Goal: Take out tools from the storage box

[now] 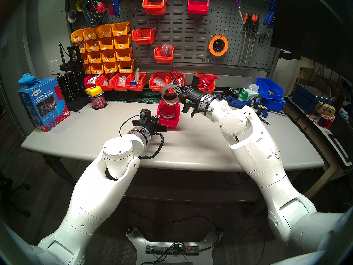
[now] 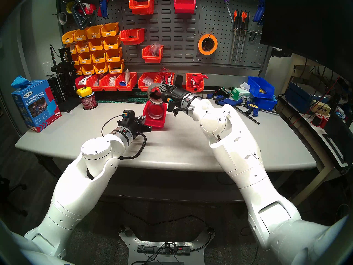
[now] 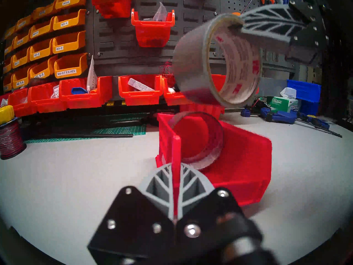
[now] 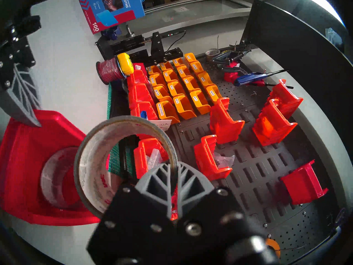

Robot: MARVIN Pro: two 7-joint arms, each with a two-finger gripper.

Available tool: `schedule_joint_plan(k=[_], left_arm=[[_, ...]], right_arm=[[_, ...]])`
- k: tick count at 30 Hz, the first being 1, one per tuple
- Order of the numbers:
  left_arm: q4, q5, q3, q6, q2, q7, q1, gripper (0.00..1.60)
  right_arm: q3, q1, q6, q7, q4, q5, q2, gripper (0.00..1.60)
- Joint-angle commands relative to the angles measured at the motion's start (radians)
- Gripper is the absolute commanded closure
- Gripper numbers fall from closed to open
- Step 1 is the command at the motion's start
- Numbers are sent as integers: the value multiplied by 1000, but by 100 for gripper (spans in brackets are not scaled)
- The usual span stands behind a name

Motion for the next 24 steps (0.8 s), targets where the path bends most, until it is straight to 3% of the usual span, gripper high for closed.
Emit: schedule_joint_plan(k=[1, 7, 13, 19, 24], left_arm=[[-27, 6, 1, -9, 8, -5, 1, 160], [-35, 11, -6, -8, 17, -1, 10, 160], [-21, 24, -23, -21, 33, 2, 6, 160], [11, 31, -46, -28, 37, 9, -7, 160], [39, 29, -60, -37, 38, 9, -26, 160]], right_arm=[[18, 28, 0, 10, -23, 15, 2, 160], [37, 17, 4, 15, -40, 14, 23, 160], [83, 7, 15, 70, -71, 24, 91, 160], [152, 1, 24, 170, -103, 61, 164, 160], [193, -4, 52, 297, -139, 146, 207, 160]])
